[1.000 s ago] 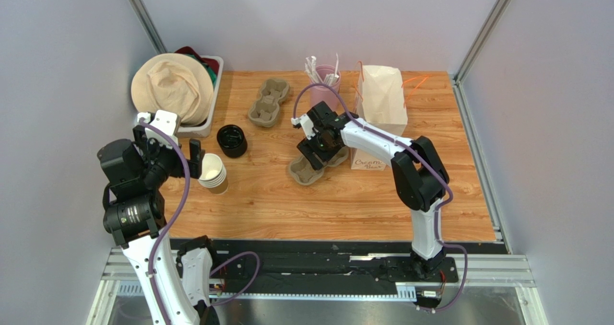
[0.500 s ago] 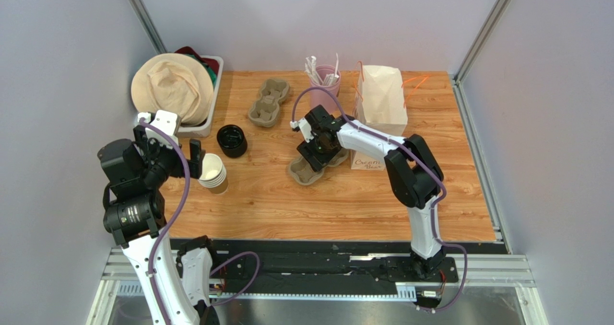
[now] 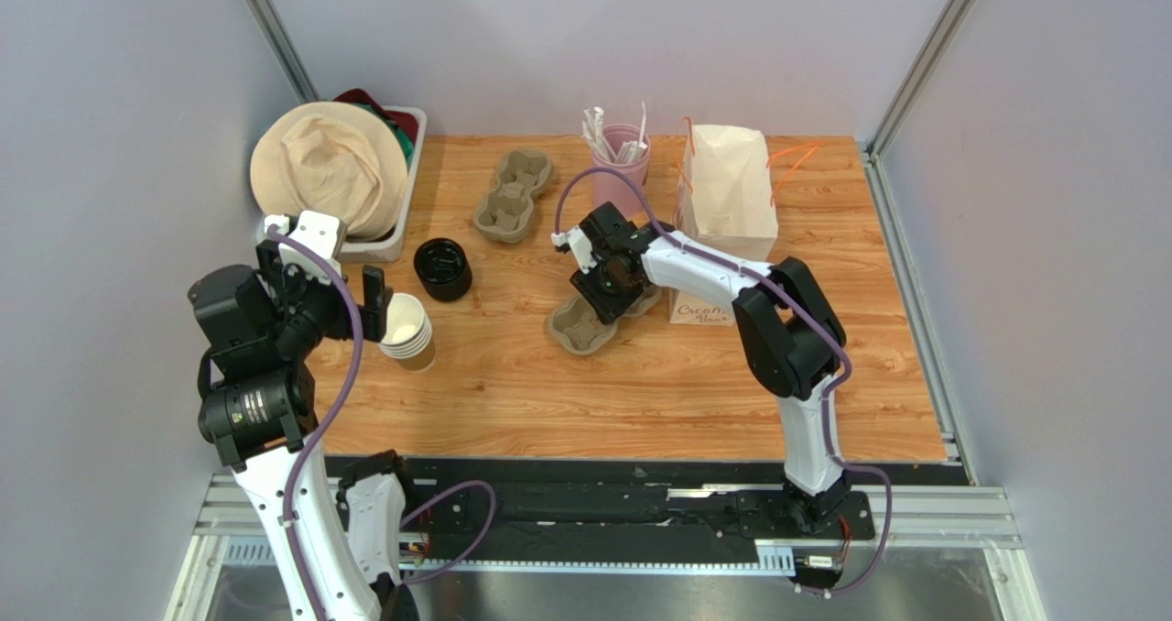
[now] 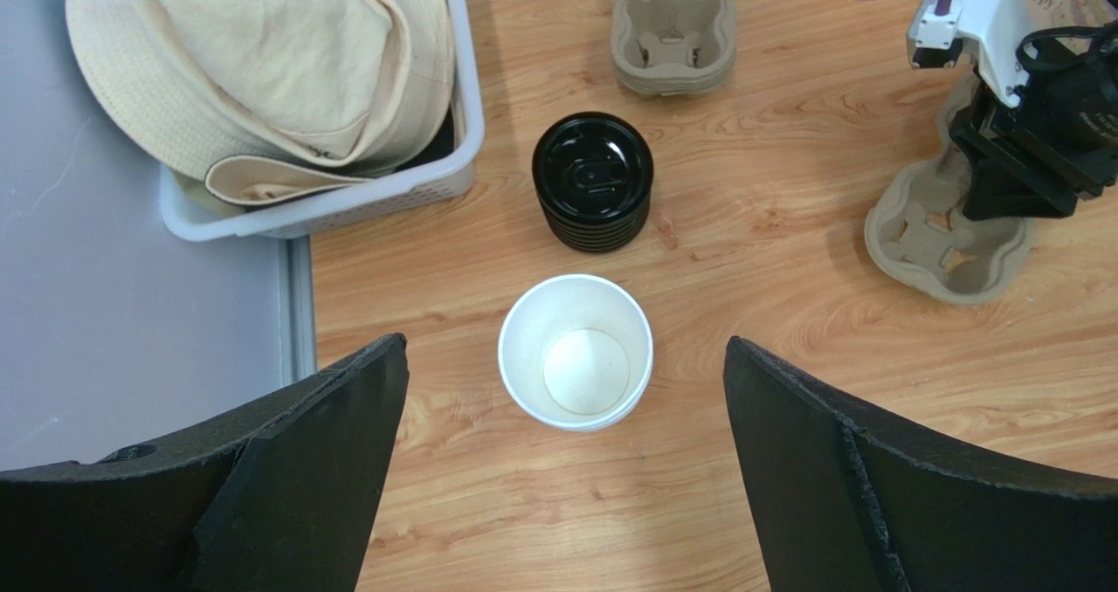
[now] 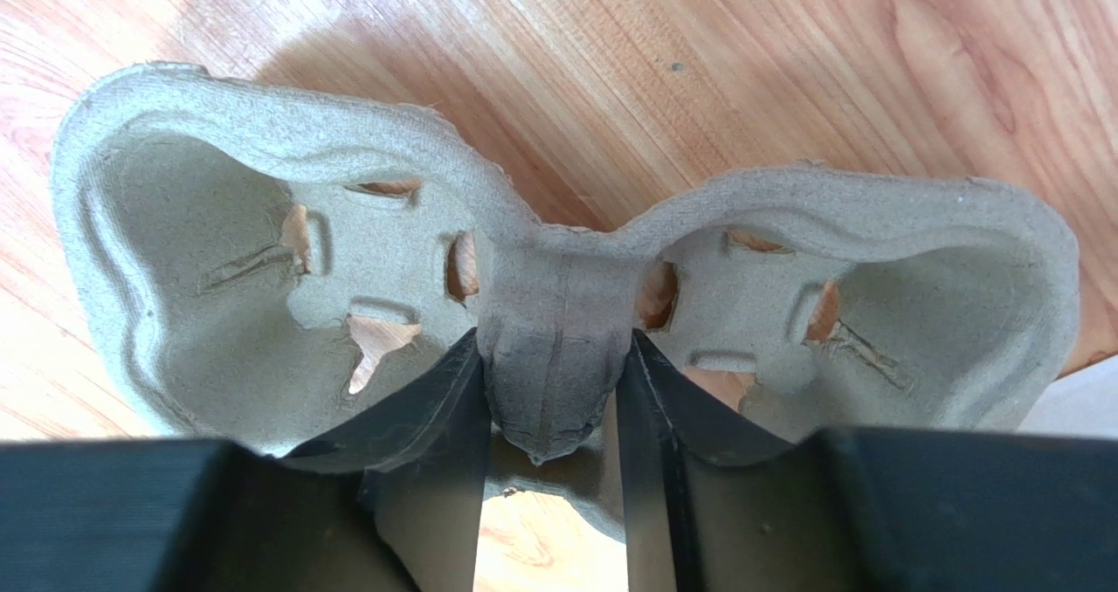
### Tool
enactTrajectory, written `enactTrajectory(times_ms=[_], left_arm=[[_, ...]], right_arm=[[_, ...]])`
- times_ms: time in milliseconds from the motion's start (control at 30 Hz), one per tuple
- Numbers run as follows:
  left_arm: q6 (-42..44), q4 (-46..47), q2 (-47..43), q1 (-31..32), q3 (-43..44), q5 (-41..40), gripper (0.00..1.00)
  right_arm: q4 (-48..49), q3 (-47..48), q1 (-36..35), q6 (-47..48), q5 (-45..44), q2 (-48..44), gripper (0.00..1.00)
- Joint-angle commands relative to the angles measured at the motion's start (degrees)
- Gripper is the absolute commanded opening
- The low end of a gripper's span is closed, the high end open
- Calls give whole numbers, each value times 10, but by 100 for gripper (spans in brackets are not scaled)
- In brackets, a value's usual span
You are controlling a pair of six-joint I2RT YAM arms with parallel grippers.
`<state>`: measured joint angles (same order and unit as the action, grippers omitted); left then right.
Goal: Pack the takeout coffee
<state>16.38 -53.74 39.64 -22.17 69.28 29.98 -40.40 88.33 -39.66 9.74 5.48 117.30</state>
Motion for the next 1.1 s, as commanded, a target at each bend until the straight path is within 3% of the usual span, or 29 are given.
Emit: enactTrajectory(times_ms=[0,200,400,567,733,833,867,967,1067], left_arm=[[-6,16,-1,-4,0,11,99],[-8,14,6,-3,15,14,99],[-5,3,46,-3,83,31,99],[5,-5,75,-3,161,60,99],[-14,-5,123,5,235,118,99],[-27,-8,166,83,274,52,99],[-24,-8,176,148,282,24,99],[-27,-9,236,249,322,-48,99],[-30,-22,321,312,385,-85,99]], right_arm=[[-4,17,-13,12,-6,-3,34],[-48,63,-54,53,0,-84,35],[-85,183,-69,67,-5,-160,36],[-116,309,-68,88,-39,-196,36],[-105,360,-68,129,-131,-236,36],[-72,334,-60,158,-176,-274,36],[-63,325,-58,164,-186,-283,36],[-25,287,-42,181,-229,-321,36],[3,255,-10,187,-257,-353,36]])
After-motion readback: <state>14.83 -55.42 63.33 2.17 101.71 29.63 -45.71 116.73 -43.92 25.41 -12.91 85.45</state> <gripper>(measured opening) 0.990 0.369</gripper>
